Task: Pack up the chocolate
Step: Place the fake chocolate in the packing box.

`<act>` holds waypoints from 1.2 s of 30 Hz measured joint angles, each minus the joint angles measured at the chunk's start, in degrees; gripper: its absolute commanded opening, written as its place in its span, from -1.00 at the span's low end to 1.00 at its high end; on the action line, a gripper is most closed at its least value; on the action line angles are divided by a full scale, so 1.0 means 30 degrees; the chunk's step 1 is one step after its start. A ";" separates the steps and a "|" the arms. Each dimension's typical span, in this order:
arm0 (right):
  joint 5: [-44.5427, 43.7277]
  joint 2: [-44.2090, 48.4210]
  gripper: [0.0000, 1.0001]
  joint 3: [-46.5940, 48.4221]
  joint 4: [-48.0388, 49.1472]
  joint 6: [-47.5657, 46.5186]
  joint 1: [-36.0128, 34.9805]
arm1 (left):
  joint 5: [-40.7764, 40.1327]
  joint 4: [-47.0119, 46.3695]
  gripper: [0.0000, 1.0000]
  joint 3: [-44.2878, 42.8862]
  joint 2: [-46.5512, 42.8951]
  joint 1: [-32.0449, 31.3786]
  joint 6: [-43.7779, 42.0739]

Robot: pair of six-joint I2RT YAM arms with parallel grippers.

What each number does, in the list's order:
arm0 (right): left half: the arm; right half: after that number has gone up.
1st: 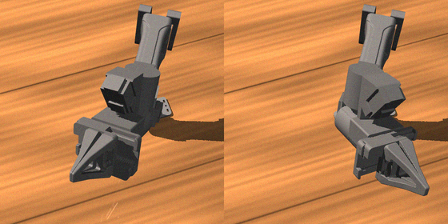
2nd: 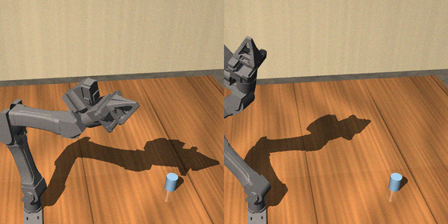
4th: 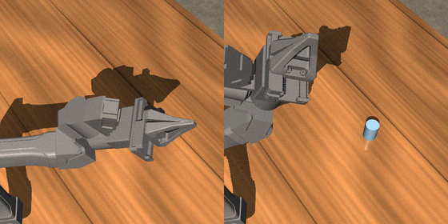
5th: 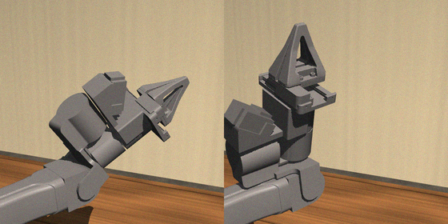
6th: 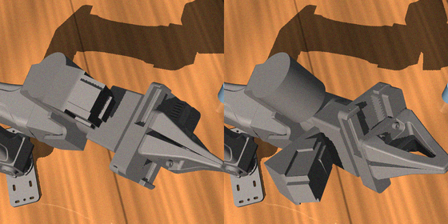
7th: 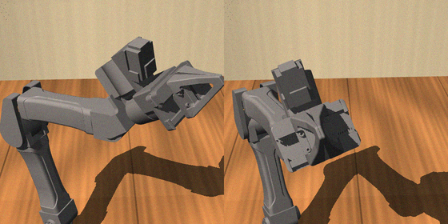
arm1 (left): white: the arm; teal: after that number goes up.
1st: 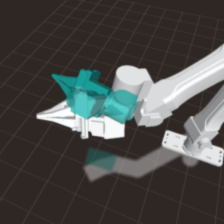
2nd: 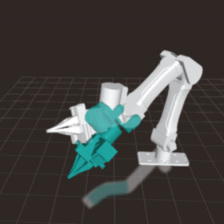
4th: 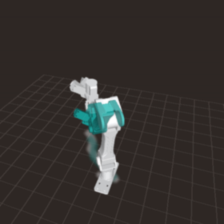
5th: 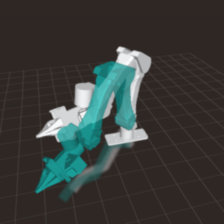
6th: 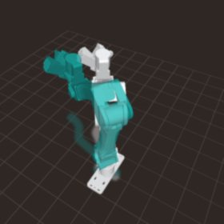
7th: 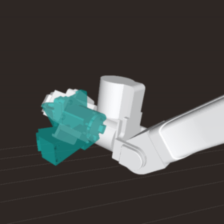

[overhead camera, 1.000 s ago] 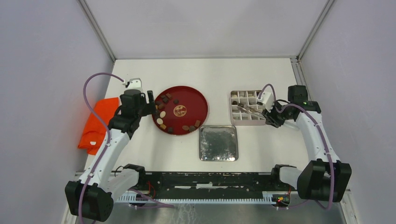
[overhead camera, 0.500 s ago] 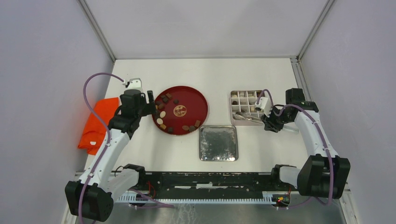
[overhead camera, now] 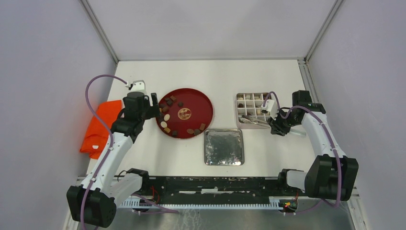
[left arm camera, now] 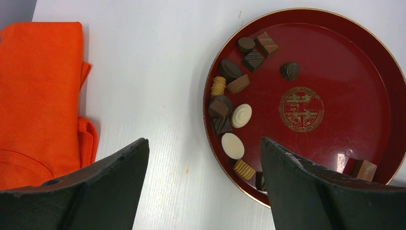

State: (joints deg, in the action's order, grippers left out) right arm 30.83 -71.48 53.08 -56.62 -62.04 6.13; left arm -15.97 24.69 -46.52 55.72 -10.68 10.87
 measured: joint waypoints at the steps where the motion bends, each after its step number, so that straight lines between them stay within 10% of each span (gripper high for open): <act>1: 0.0000 -0.0022 -0.38 0.0000 -0.0007 0.0000 0.0000 | 0.0000 0.0000 0.82 0.0000 0.0000 0.0000 0.0000; 36: 0.0168 -0.0255 -0.21 0.0277 -0.0051 0.0015 -0.0007 | -0.0007 0.0000 0.82 0.0000 0.0000 0.0000 0.0000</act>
State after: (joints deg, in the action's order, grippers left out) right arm 31.33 -72.25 53.91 -56.77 -62.00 6.11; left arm -15.99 24.69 -46.52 55.72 -10.68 10.87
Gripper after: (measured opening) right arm 0.412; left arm 0.908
